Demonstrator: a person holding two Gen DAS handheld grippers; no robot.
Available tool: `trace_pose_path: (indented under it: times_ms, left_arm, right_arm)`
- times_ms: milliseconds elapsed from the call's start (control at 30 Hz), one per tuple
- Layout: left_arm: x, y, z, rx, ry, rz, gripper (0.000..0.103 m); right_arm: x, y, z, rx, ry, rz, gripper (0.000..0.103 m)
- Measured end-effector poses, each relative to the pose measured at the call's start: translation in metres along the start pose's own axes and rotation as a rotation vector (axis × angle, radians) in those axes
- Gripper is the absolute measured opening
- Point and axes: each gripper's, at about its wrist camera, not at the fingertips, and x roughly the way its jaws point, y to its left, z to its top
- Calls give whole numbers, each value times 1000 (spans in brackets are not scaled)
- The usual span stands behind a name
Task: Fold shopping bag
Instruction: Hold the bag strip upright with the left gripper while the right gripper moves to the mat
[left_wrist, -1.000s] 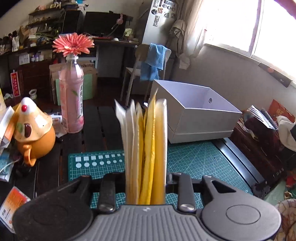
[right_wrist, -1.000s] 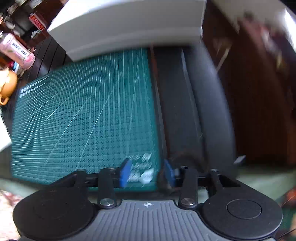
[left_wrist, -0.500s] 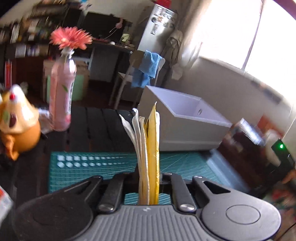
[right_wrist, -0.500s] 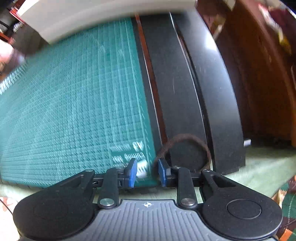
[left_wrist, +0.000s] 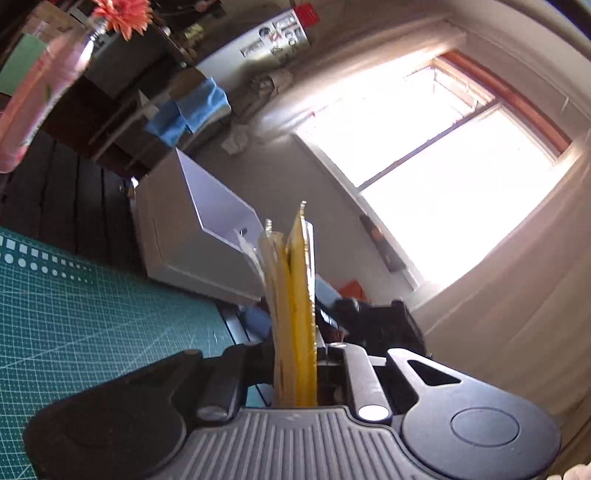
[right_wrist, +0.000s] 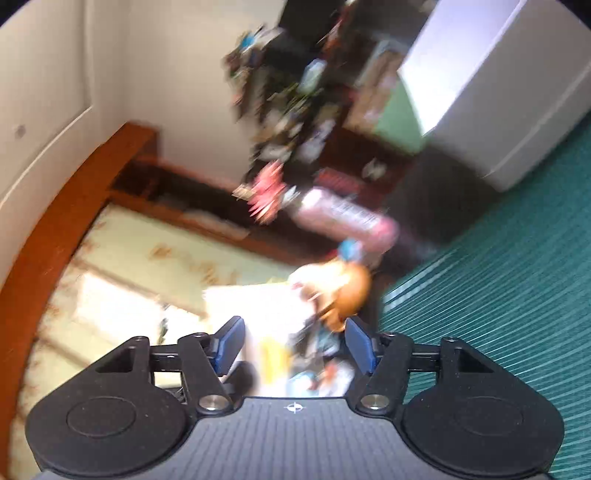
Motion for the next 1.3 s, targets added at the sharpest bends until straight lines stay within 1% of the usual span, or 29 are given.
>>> trace_pose_path:
  times_ms: [67, 100, 167, 233, 367, 467, 500, 533, 567, 633, 700, 733, 833, 867, 900, 933, 1033, 1200, 1233, 1267, 1300]
  left_arm:
    - [3, 1, 0, -3, 30, -20, 23]
    - [5, 1, 0, -1, 46, -29, 24]
    - [9, 0, 0, 3, 77, -46, 35]
    - [13, 0, 0, 6, 108, -64, 35]
    - [18, -1, -5, 17, 167, -91, 34]
    - [23, -1, -11, 22, 214, -112, 34]
    - [25, 0, -13, 22, 230, -118, 34]
    - [28, 0, -15, 22, 246, -125, 33]
    - [30, 0, -17, 24, 258, -126, 27]
    - [33, 1, -18, 19, 259, -116, 23]
    - [32, 2, -21, -5, 235, -102, 22]
    - [31, 3, -21, -15, 225, -97, 23]
    - [29, 3, -18, -11, 228, -101, 28]
    - [28, 2, -17, -1, 227, -101, 34]
    - [27, 2, -16, 9, 225, -101, 37]
    - [26, 2, -14, 14, 223, -103, 37]
    - [22, 3, -10, 1, 216, -127, 37]
    - [25, 3, -9, -3, 227, -150, 35]
    - [26, 3, -9, -6, 230, -156, 29]
    - [27, 3, -9, -7, 227, -157, 20]
    - [28, 2, -9, -4, 217, -156, 16]
  right_arm:
    - [5, 9, 0, -71, 5, 1, 29]
    - [4, 12, -1, -86, 12, 5, 27]
    - [9, 13, 1, -105, 31, 40, 20]
    - [9, 15, -1, -124, 40, 66, 18]
    - [10, 14, 3, -154, 79, 115, 18]
    - [19, 10, 10, -168, 124, 131, 18]
    - [19, 9, 12, -165, 127, 135, 18]
    - [20, 8, 13, -162, 130, 139, 18]
    - [19, 7, 15, -159, 132, 143, 18]
    - [17, 4, 16, -152, 135, 155, 18]
    - [16, 2, 16, -148, 134, 167, 18]
    - [14, 0, 16, -142, 130, 176, 18]
    - [13, -6, 16, -116, 130, 197, 18]
    - [13, -8, 16, -108, 133, 204, 18]
    - [14, -9, 16, -100, 138, 211, 18]
    - [14, -10, 17, -96, 146, 213, 18]
    - [16, -13, 17, -85, 169, 216, 17]
    - [10, -14, 20, -75, 147, 236, 17]
    - [9, -14, 21, -74, 144, 239, 17]
    - [8, -14, 21, -72, 140, 242, 17]
    - [8, -14, 22, -71, 136, 244, 17]
